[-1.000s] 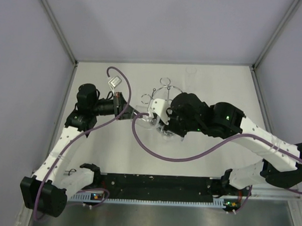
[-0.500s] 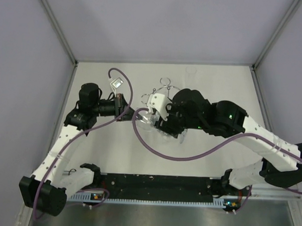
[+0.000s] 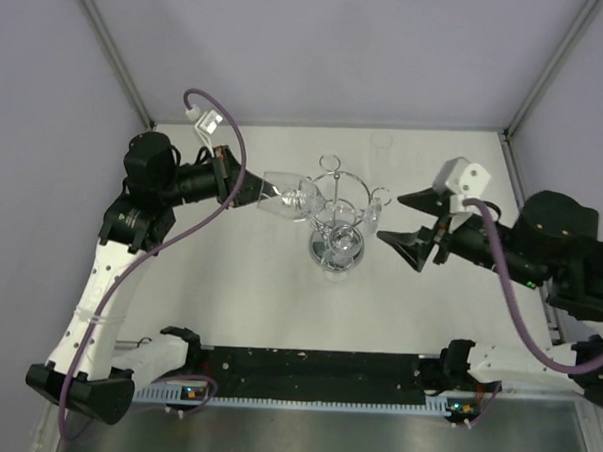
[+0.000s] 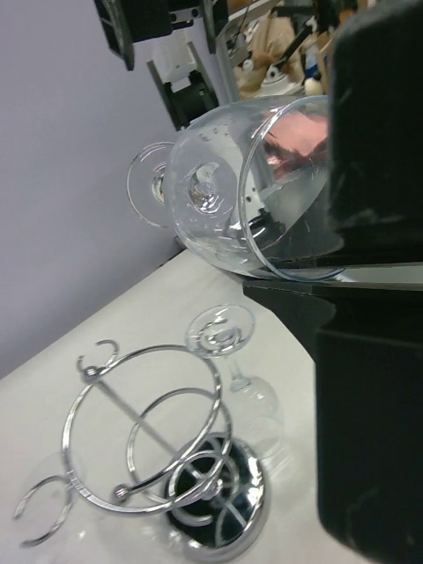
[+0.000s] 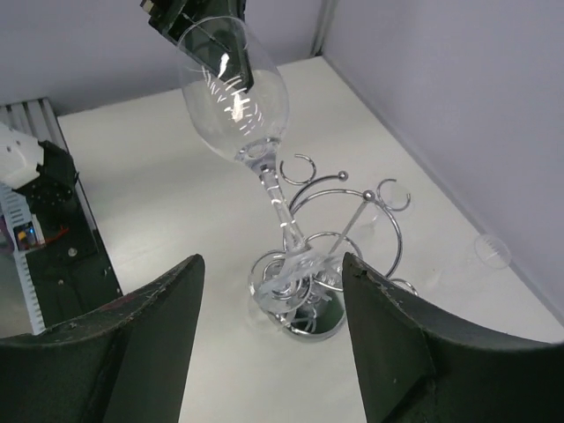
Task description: Take the wine glass off the wine glass rack
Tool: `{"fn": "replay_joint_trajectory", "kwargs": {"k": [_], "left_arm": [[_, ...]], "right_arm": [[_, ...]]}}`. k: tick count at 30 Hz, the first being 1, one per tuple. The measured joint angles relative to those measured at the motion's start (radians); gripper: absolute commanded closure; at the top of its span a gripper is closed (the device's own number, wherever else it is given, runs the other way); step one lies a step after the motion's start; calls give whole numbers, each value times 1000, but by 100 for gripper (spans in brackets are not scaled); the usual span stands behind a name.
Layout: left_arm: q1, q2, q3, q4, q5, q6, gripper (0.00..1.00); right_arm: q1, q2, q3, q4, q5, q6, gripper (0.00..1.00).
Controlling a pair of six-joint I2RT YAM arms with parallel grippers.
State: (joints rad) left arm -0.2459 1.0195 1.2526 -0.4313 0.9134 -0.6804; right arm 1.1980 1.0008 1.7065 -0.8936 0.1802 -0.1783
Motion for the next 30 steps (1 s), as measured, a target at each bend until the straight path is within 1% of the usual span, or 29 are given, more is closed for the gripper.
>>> {"fn": "replay_joint_trajectory", "kwargs": {"k": [3, 5, 8, 14, 20, 24, 30], "left_arm": [[-1, 55, 103, -4, -67, 21, 100], [-2, 89, 146, -7, -124, 34, 100], [-3, 163, 215, -24, -230, 55, 100], [-3, 373, 423, -71, -396, 93, 100], [-3, 500, 524, -105, -559, 117, 100], [-3, 581, 604, -135, -674, 138, 100], [0, 742, 782, -227, -811, 156, 100]], "right_arm": [[0, -80, -43, 50, 27, 21, 36], [0, -106, -77, 79, 39, 35, 36], [0, -126, -147, 116, 44, 56, 36], [0, -147, -284, 150, 49, 95, 36], [0, -209, -407, 192, 47, 131, 36], [0, -254, -450, 220, 50, 161, 36], [0, -327, -503, 246, 51, 207, 36]]}}
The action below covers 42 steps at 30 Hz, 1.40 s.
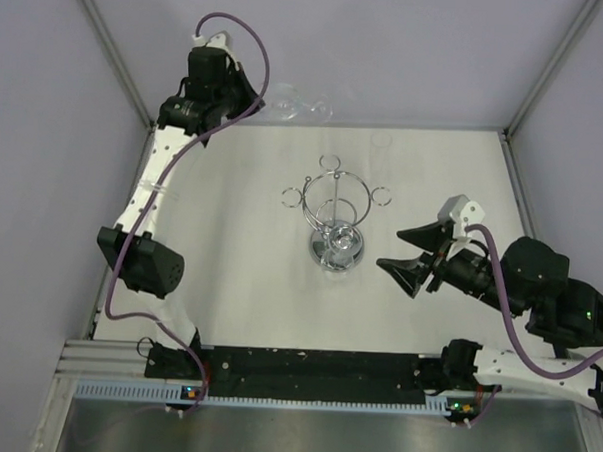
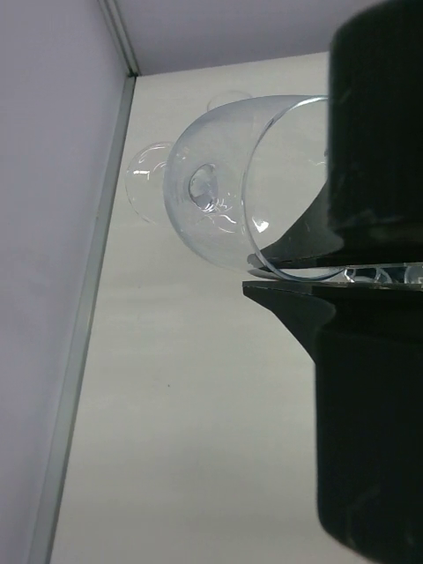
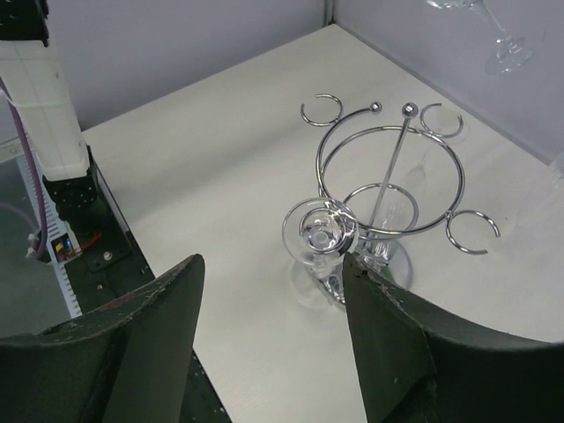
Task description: Take the wine glass off the wine glass rack
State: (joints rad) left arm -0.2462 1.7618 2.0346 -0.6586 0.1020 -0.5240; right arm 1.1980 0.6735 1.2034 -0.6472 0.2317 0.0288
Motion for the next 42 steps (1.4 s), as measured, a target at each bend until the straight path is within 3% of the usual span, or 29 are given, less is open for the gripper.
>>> {"fn": "replay_joint_trajectory", "kwargs": {"k": [11, 18, 42], "left_arm": [[5, 184, 98, -192, -154, 16, 100], [5, 218, 101, -261, -251, 55, 100], [5, 362, 111, -249, -424, 119, 100]], "right_arm": [[0, -16, -87, 13, 0, 43, 35], [0, -21, -132, 15, 3, 55, 34], [0, -31, -178, 24, 2, 88, 33]]}}
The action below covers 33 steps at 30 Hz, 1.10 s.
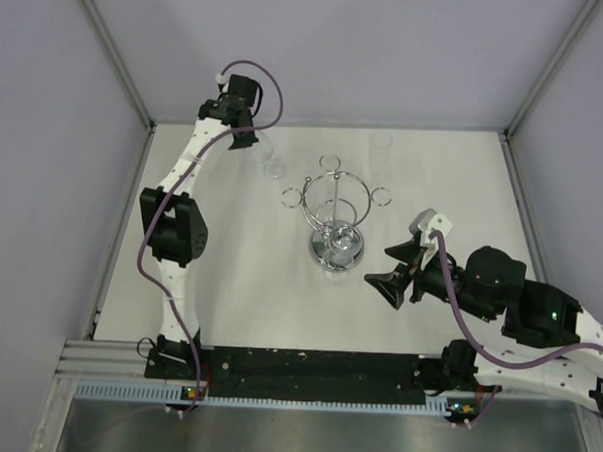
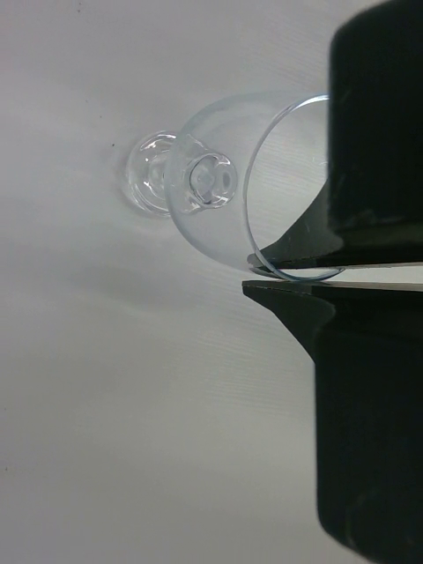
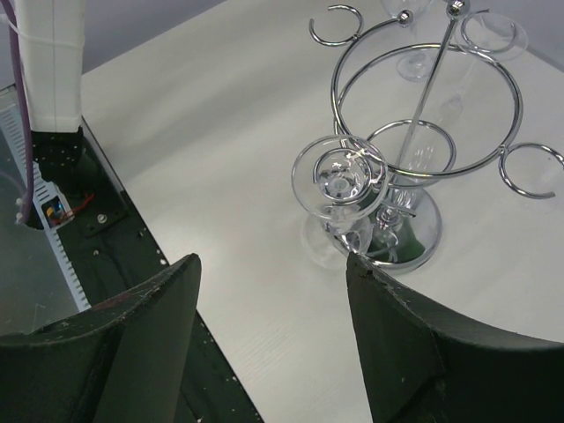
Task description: Take the wine glass off the wine glass rack
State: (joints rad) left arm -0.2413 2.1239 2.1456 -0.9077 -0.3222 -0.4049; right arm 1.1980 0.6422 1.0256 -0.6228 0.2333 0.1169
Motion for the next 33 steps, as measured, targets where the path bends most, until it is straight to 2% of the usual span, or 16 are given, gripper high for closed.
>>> {"fn": "replay_joint_trajectory", "kwargs": {"k": [11, 23, 33], "left_arm": [[-3, 32, 52, -3, 0, 11, 100], [-15, 32, 219, -160, -1, 34, 100], [-24, 55, 222, -264, -20, 58, 100]], "right_arm": [[0, 0, -5, 3, -4, 0, 32], [0, -2, -18, 11, -26, 0, 32], [0, -20, -19, 13, -42, 10, 32]]}}
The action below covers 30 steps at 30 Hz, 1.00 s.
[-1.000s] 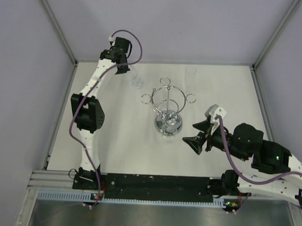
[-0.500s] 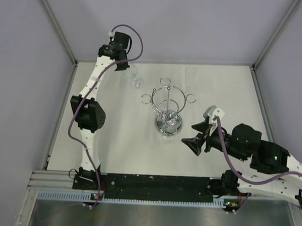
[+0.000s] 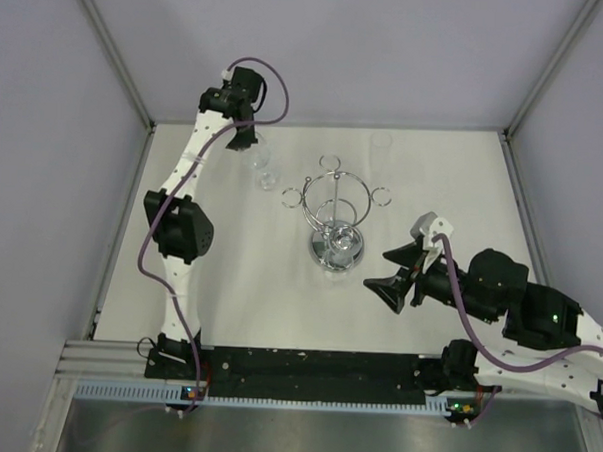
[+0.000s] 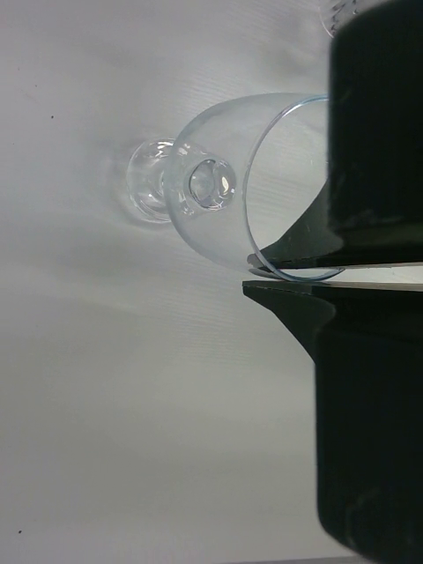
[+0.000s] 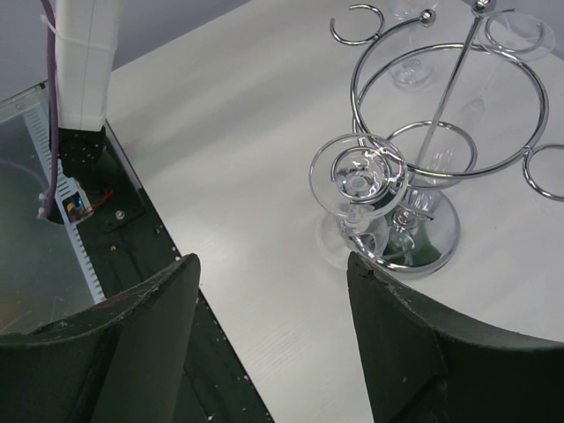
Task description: Take the wine glass off the wine glass rack
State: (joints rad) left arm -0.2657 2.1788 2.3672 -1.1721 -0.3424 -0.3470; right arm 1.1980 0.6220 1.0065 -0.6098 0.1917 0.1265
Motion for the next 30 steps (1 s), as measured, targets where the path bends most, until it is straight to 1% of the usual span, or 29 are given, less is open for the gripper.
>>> {"fn": "replay_joint_trajectory", "kwargs": {"k": [17, 18, 21, 23, 25, 30], "left_arm": [[-23, 17, -26, -19, -46, 29, 100], [-23, 19, -26, -17, -55, 32, 99], [-25, 19, -26, -18, -62, 35, 89], [-29, 21, -26, -18, -68, 36, 79], [-31, 21, -26, -17, -72, 40, 73], [-43, 23, -27, -9, -82, 44, 64]], "right_arm": [[0, -29, -31, 4, -10, 17, 32], [0, -29, -31, 4, -10, 17, 31], [0, -29, -31, 4, -10, 18, 30], [0, -29, -31, 4, -11, 21, 30], [0, -29, -31, 4, -13, 24, 29], [0, -29, -32, 4, -14, 25, 29]]}}
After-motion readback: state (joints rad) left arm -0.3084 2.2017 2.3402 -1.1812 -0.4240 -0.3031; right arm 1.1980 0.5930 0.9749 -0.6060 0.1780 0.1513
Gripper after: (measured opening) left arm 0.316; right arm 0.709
